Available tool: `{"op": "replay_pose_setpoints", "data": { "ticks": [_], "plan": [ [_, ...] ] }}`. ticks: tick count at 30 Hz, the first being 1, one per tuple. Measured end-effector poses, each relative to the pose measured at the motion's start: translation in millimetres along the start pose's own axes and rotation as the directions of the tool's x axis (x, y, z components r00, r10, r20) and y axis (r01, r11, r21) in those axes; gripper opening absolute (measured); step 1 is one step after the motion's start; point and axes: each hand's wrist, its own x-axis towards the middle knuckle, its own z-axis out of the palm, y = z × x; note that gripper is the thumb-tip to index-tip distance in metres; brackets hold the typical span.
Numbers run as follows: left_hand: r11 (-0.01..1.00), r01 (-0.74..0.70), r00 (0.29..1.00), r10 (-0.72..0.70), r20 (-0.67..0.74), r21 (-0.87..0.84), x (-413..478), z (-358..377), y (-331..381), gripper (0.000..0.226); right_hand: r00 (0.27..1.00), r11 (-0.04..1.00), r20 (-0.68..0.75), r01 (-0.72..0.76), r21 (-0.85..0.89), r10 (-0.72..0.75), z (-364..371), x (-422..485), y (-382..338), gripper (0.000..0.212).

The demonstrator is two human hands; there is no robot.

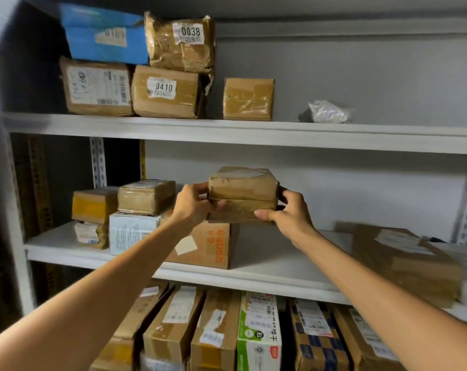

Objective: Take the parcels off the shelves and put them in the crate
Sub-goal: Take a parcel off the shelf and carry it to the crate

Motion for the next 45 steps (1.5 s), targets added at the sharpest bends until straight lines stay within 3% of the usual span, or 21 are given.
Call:
{"op": "replay_pose_setpoints", "data": {
  "ticks": [5, 10, 15, 21, 23, 26, 29, 30, 32, 34, 36, 40, 45],
  "plan": [
    [0.994, -0.003, 0.999, 0.008, -0.048, 0.113, 25.8, -25.1, -30.7, 0.023, 1.0, 0.999, -0.023, -0.01, -0.038, 0.009, 52.0, 26.7, 12.1, 0.054],
    [0.988, 0.026, 0.997, -0.014, -0.081, 0.152, 49.6, -40.1, -63.3, 0.035, 1.0, 0.997, -0.026, -0.008, -0.071, 0.006, 88.3, 43.8, 24.0, 0.048],
    [0.996, 0.046, 0.996, -0.04, -0.076, 0.079, 55.9, -44.2, -91.1, 0.043, 0.999, 0.995, -0.022, -0.034, -0.095, 0.032, 99.5, 49.7, 43.6, 0.033],
    [0.993, 0.079, 0.995, -0.074, -0.063, 0.09, 52.4, -43.5, -89.7, 0.046, 0.999, 0.991, -0.028, -0.049, -0.127, 0.045, 100.0, 44.1, 44.2, 0.043],
    [0.979, 0.132, 0.991, -0.134, 0.003, 0.157, 54.8, -51.5, -79.1, 0.05, 0.998, 0.979, -0.004, -0.064, -0.194, 0.064, 97.8, 43.2, 39.1, 0.051],
    [0.856, 0.098, 0.984, -0.159, 0.079, 0.507, 59.2, -65.6, -50.1, 0.063, 0.991, 0.905, 0.111, -0.022, -0.425, 0.076, 78.0, 48.0, 23.9, 0.075],
    [0.706, -0.018, 0.999, -0.007, 0.033, 0.708, 52.2, -53.1, -13.7, 0.085, 0.974, 0.726, 0.22, 0.114, -0.678, 0.052, 38.3, 40.7, 7.7, 0.087],
    [0.601, -0.091, 0.996, 0.074, 0.058, 0.794, 44.6, -41.0, -1.9, 0.086, 0.961, 0.639, 0.269, 0.164, -0.751, 0.069, 23.7, 36.1, 3.8, 0.085],
    [0.378, -0.248, 0.964, 0.183, 0.19, 0.892, 28.1, -7.2, 16.3, 0.078, 0.926, 0.49, 0.353, 0.247, -0.836, 0.135, -5.8, 24.6, -0.9, 0.078],
    [0.313, -0.351, 0.935, 0.167, 0.313, 0.882, 13.5, 34.2, 32.2, 0.066, 0.896, 0.427, 0.4, 0.29, -0.856, 0.193, -37.8, 12.3, -1.1, 0.076],
    [0.329, -0.372, 0.927, 0.094, 0.362, 0.868, -1.0, 80.3, 46.1, 0.07, 0.888, 0.396, 0.414, 0.313, -0.864, 0.202, -74.5, -1.1, 1.2, 0.067],
    [0.453, -0.35, 0.917, -0.013, 0.399, 0.82, -29.1, 173.8, 71.5, 0.074, 0.899, 0.338, 0.384, 0.301, -0.891, 0.211, -163.5, -26.5, 15.5, 0.069],
    [0.548, -0.358, 0.884, -0.062, 0.464, 0.756, -55.3, 272.7, 97.7, 0.069, 0.914, 0.326, 0.305, 0.211, -0.921, 0.268, -282.8, -56.4, 37.8, 0.056]
  ]
}}
